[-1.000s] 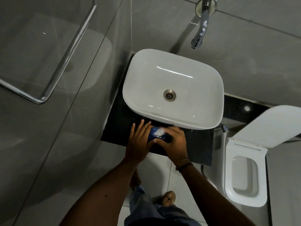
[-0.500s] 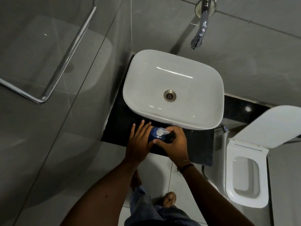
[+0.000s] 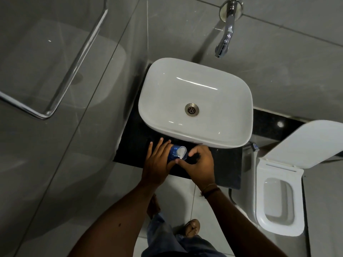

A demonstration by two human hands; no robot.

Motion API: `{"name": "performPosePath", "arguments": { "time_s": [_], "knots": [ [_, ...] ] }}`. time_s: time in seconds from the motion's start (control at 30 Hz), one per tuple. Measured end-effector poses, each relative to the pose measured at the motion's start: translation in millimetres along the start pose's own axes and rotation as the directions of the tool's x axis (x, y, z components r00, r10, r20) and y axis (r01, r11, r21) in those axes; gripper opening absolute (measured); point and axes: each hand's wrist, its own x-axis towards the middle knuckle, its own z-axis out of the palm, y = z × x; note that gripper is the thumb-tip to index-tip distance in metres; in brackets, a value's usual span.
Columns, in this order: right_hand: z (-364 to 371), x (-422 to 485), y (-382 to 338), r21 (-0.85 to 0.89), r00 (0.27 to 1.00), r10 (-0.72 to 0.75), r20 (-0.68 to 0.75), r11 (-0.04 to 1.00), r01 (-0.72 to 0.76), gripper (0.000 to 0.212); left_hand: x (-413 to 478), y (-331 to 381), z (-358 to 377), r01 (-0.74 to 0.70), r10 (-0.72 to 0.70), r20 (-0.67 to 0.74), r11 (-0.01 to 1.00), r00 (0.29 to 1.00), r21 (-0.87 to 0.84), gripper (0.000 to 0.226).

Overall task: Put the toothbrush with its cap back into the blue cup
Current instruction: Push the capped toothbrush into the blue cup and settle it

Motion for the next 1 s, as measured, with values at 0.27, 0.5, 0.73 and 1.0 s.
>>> {"name": "performPosePath", "arguments": {
  "time_s": [0.27, 0.5, 0.73, 1.0],
  "knots": [
    [2.0, 5.3, -7.5, -0.028, 0.993, -0.028, 0.111, 0.999, 0.031, 0.052, -0.2, -2.8, 2.0, -0.011, 0.011, 0.024, 1.000, 1.000, 0.018, 0.083],
    [9.5, 3.8, -17.1, -0.035, 0.996, 0.080, 0.025, 0.996, -0.079, 0.062, -0.4, -2.1, 1.4, -0.013, 0.014, -0.015, 0.999, 1.000, 0.041, 0.069],
    [21.5, 15.6, -32.3, 0.025, 0.986, 0.166, 0.021, 0.986, -0.167, 0.073, 1.3, 0.8, -4.5, -0.014, 0.014, -0.004, 1.000, 1.000, 0.018, 0.066],
    [4.5, 14.7, -14.3, -0.119, 0.987, 0.099, 0.129, 0.989, -0.084, 0.036, 2.3, 3.4, -9.3, 0.000, 0.000, 0.039, 1.000, 0.999, -0.002, 0.090]
  ]
}}
